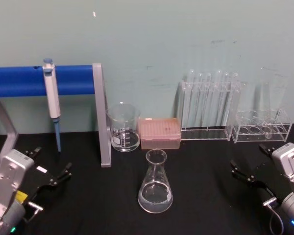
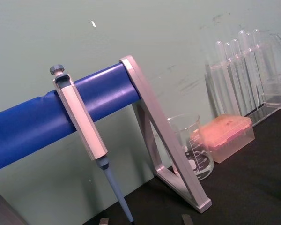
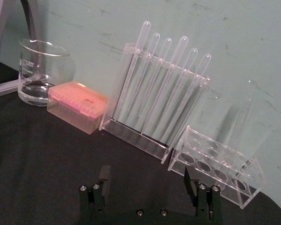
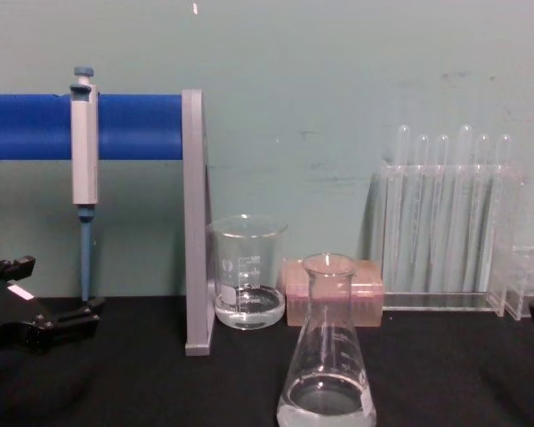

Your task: Grasp the erlenmeyer flask with one hand, shake it three times, then place it back.

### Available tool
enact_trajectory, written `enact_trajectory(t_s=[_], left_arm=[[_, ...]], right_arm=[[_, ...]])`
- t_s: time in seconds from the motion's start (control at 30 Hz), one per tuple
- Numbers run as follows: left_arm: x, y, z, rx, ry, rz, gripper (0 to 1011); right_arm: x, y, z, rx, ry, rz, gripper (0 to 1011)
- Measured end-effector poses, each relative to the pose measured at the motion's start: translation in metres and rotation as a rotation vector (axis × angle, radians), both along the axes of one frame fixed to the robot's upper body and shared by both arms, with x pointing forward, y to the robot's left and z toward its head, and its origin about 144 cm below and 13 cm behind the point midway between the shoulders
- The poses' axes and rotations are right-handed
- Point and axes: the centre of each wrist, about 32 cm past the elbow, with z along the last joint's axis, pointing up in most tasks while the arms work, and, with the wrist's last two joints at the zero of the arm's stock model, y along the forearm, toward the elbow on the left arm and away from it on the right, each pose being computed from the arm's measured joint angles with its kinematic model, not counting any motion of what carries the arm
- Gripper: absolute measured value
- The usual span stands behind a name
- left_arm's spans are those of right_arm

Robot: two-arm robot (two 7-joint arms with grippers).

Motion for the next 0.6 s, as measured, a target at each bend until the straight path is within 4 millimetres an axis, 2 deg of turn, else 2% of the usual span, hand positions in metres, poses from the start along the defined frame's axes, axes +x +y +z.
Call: enact_trajectory(t_s=[0.6], left_arm=[[0.0, 0.0, 0.0, 0.0, 0.0, 0.0, 1001]], right_arm=[[0.0, 0.0, 0.0, 0.0, 0.0, 0.0, 1000]])
